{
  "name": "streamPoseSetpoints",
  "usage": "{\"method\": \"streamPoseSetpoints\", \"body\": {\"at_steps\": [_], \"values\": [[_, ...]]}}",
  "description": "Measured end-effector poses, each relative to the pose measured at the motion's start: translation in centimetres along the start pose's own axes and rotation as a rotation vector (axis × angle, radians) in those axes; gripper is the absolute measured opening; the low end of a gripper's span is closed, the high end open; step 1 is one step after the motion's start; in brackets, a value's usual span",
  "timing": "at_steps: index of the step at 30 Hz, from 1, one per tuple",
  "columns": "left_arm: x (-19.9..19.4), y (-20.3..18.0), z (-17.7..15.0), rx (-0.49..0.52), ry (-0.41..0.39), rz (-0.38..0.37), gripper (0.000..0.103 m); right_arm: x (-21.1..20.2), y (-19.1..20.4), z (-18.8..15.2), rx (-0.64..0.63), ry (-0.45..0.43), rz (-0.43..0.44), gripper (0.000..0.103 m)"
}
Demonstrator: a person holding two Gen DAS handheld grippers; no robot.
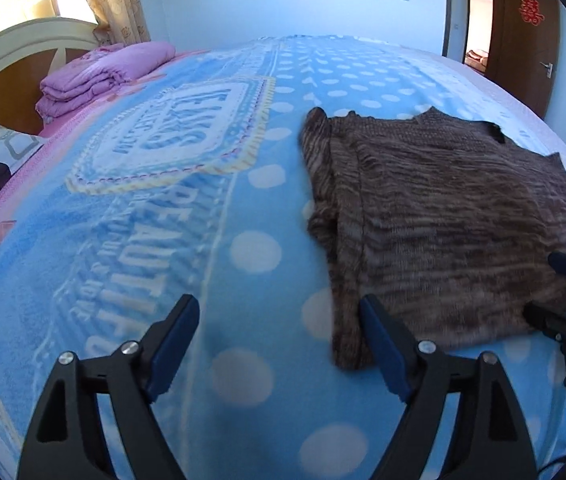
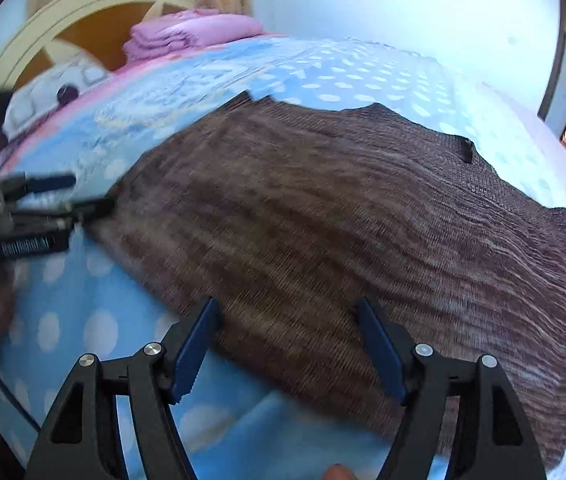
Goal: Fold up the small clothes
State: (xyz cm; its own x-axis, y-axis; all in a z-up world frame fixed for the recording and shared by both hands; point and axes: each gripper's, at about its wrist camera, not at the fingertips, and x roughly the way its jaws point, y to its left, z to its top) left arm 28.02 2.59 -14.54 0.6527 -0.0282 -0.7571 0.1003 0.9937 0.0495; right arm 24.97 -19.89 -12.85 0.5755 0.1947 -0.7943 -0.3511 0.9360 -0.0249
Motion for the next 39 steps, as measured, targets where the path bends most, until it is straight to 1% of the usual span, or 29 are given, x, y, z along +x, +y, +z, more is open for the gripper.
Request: {"method": "streamPoseSetpoints", "body": {"at_steps": [3,6,7,8,9,10,14,16,17,18,20,23,24,26,27,28,30,32,36,37,39], "values": [[-1.2,1.4,-0.3,0.005,-0.044,0.011,0.085,-1.4,0.9,-0.3,-0.007,-0.033,0.036,0.072],[-1.6,3.1,0.5,0.006,-0.076,-0.001,0.086,-2.3,3.7,0.0,-0.103,-0.095,-0.002,0.072],[-1.6,3.7,0.9,-0.001,-0.086,0.003,0.088,-2.4,4.5,0.1,-0.129,-0.108,-0.009,0.072],[-1.6,4.3,1.4,-0.011,-0.101,0.002,0.093,-2.3,5.6,0.4,-0.163,-0.121,-0.018,0.072],[-1.6,4.8,1.8,-0.021,-0.116,-0.003,0.097,-2.2,6.3,0.4,-0.185,-0.124,-0.026,0.072],[-1.5,5.5,2.3,-0.036,-0.132,-0.011,0.097,-2.0,7.2,0.4,-0.214,-0.124,-0.036,0.072],[-0.7,7.3,3.8,-0.078,-0.128,-0.045,0.097,-0.4,10.0,0.6,-0.300,-0.118,-0.068,0.072],[0.1,7.6,4.6,-0.086,-0.107,-0.068,0.097,0.0,11.2,0.7,-0.331,-0.116,-0.070,0.072],[0.4,7.6,4.9,-0.081,-0.094,-0.084,0.097,0.2,12.0,0.7,-0.349,-0.121,-0.076,0.072],[0.9,7.4,5.5,-0.079,-0.085,-0.103,0.097,0.4,12.7,0.8,-0.370,-0.126,-0.105,0.070],[1.5,6.9,6.1,-0.073,-0.079,-0.139,0.097,0.9,13.8,1.1,-0.405,-0.132,-0.148,0.059],[2.6,5.7,7.6,-0.057,-0.070,-0.190,0.097,1.8,14.5,1.9,-0.418,-0.120,-0.161,0.050],[3.0,5.3,8.1,-0.050,-0.067,-0.214,0.097,2.0,14.7,2.2,-0.415,-0.121,-0.158,0.049],[3.6,4.5,8.9,-0.039,-0.060,-0.254,0.097,2.3,14.9,2.8,-0.408,-0.116,-0.153,0.041],[3.9,4.1,9.2,-0.030,-0.057,-0.267,0.097,2.5,15.0,2.9,-0.407,-0.112,-0.149,0.035],[4.4,3.6,9.7,-0.016,-0.044,-0.288,0.097,2.7,15.2,3.0,-0.409,-0.108,-0.143,0.033],[5.5,2.7,10.4,-0.005,-0.020,-0.303,0.097,2.9,15.6,2.9,-0.418,-0.106,-0.147,0.030],[6.4,2.2,10.8,0.004,0.001,-0.321,0.097,2.9,15.7,2.9,-0.417,-0.107,-0.149,0.030],[8.6,0.7,11.5,0.044,0.036,-0.298,0.097,3.1,15.7,3.0,-0.401,-0.099,-0.146,0.030],[9.1,0.3,11.6,0.051,0.048,-0.292,0.095,3.2,15.7,3.0,-0.400,-0.097,-0.146,0.030],[10.2,0.0,11.9,0.048,0.073,-0.288,0.088,3.4,15.7,3.1,-0.400,-0.096,-0.150,0.029]]}}
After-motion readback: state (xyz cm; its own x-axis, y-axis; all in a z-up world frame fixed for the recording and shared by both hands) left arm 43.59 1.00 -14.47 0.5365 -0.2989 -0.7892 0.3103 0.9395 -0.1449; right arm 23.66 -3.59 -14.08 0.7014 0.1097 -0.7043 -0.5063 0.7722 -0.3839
